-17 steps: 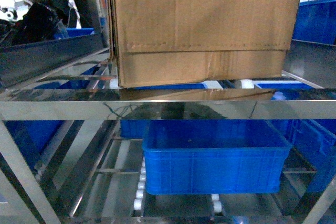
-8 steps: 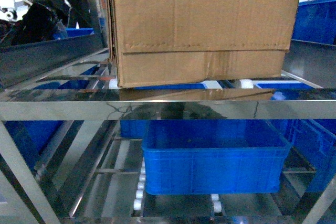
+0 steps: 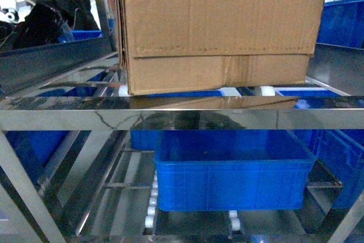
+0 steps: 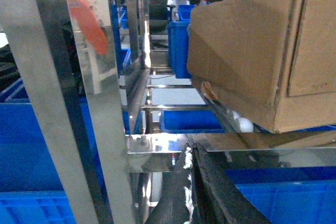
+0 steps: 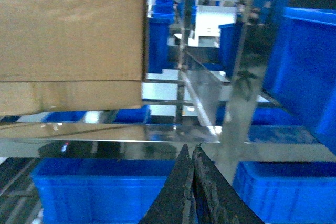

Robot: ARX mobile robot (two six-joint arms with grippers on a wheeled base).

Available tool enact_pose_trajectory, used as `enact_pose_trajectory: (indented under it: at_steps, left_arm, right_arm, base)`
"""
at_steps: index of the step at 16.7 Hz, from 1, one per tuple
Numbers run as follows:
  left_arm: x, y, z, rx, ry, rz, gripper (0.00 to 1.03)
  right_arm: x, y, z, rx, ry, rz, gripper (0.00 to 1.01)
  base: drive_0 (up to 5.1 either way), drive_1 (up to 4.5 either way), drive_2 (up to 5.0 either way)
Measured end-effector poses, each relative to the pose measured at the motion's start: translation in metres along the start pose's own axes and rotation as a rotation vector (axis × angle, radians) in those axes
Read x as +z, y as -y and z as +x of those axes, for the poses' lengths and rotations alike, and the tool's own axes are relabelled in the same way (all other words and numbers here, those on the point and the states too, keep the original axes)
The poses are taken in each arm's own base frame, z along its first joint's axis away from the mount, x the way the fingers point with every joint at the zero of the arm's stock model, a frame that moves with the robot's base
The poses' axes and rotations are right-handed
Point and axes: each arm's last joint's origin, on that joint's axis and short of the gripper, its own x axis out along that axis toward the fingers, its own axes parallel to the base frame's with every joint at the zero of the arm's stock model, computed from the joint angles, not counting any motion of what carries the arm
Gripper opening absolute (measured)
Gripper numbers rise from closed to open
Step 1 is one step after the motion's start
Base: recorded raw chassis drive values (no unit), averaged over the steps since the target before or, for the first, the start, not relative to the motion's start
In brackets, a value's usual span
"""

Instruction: Sort boxes to right shelf from conveyor

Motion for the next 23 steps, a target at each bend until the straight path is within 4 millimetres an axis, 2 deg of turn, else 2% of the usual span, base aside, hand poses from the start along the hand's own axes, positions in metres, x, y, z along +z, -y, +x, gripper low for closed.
enact_pose_trajectory:
  at_steps: [2, 8, 10, 17, 18, 19, 20, 23]
  left_arm:
    - [-0.006, -0.012, -0.008, 0.020, -0.003, 0.000, 0.02]
    - [-0.020, -0.011, -0.024, -0.005, 0.010, 0.001, 0.02]
    - [-0.018, -0.011, -0.028, -0.005, 0.024, 0.001, 0.02]
    - [-0.020, -0.011, -0.039, -0.005, 0.016, 0.001, 0.02]
    - [-0.026, -0.011, -0.046, -0.005, -0.035, 0.001, 0.02]
    - [-0.019, -0.011, -0.049, -0.006, 0.027, 0.001, 0.02]
    - [-0.023, -0.011, -0.049, -0.004, -0.002, 0.001, 0.02]
    - [-0.023, -0.011, -0.049, -0.004, 0.004, 0.001, 0.02]
  right_arm:
    - [-0.008, 0.005, -0.009, -0.019, -0.001, 0.003, 0.02]
    - [-0.021, 0.003, -0.028, -0.010, 0.004, 0.003, 0.02]
    - [-0.027, 0.003, -0.031, -0.010, 0.011, 0.004, 0.02]
    - [-0.027, 0.003, -0.043, -0.010, 0.021, 0.003, 0.02]
    - [-0.027, 0.003, -0.044, -0.010, 0.019, 0.003, 0.02]
    - [-0.033, 0.003, -0.050, -0.008, -0.030, 0.003, 0.02]
    - [-0.028, 0.003, -0.055, -0.010, 0.027, 0.003, 0.02]
    - [-0.030, 0.003, -0.055, -0.010, 0.010, 0.004, 0.02]
  base:
    - [0.0, 0.00, 0.0]
    - [0.0, 0.00, 0.0]
    - [0.0, 0.00, 0.0]
    - [0.0, 0.00, 0.0]
    - [0.0, 0.00, 0.0]
    - [0.0, 0.00, 0.0]
    - [0.0, 0.00, 0.0]
    - [0.0, 0.00, 0.0]
